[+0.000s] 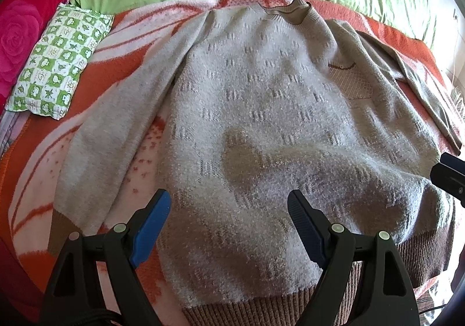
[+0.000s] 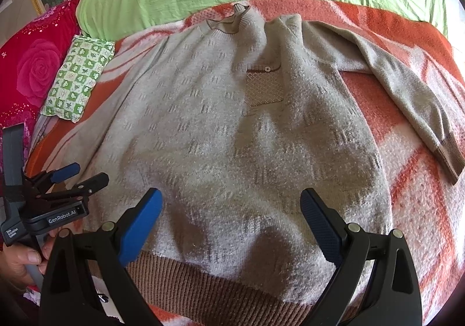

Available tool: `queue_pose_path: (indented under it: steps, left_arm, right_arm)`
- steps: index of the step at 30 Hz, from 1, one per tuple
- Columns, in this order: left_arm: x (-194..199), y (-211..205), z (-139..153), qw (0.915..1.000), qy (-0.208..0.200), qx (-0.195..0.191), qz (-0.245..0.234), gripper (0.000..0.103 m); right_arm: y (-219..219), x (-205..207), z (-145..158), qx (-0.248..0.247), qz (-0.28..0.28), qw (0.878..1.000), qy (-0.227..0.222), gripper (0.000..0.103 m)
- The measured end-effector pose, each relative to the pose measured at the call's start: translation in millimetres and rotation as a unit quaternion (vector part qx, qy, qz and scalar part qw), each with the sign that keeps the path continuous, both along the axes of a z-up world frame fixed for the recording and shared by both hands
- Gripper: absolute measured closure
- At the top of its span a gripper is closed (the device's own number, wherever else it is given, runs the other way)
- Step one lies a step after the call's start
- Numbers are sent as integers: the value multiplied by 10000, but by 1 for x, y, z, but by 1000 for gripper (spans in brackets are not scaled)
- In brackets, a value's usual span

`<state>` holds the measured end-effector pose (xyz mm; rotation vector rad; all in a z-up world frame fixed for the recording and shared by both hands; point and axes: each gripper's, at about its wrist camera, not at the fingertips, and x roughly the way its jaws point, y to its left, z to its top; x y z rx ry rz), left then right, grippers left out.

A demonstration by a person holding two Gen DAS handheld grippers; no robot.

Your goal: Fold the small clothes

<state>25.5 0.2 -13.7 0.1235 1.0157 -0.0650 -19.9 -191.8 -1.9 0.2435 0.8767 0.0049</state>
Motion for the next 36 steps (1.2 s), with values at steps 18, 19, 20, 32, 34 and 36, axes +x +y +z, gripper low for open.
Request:
queue_pose_path:
  steps: [18,19,20,32,34,36]
  left_arm:
    - [44,-11,-6,9999,134,64,8,20]
    - [49,-12,-5,9999,131,39,20,20]
    - [55,-12,-5,9999,121,23,29,20]
    - [149,-24,-14,9992,314,39,256,20]
    - [156,-23,-15,9990,317,-12,302,20]
    - [160,-22,-17,9988,346,-89,340,20]
  right_arm:
    - [-96,-3,9,-204,-903,9956,-150,7]
    - [-113,-5,9,-321,-1062,9937,-177,7]
    - [-128,-5,8,-423,-1197,9917,-218,7]
    - [-243,33,-44,-993,-1362,9795,1105,73]
    - [-253,32,-35,-700,-1359,9822,1088,96]
    - [-254,32,-10,-41,-1258,9893,738,96]
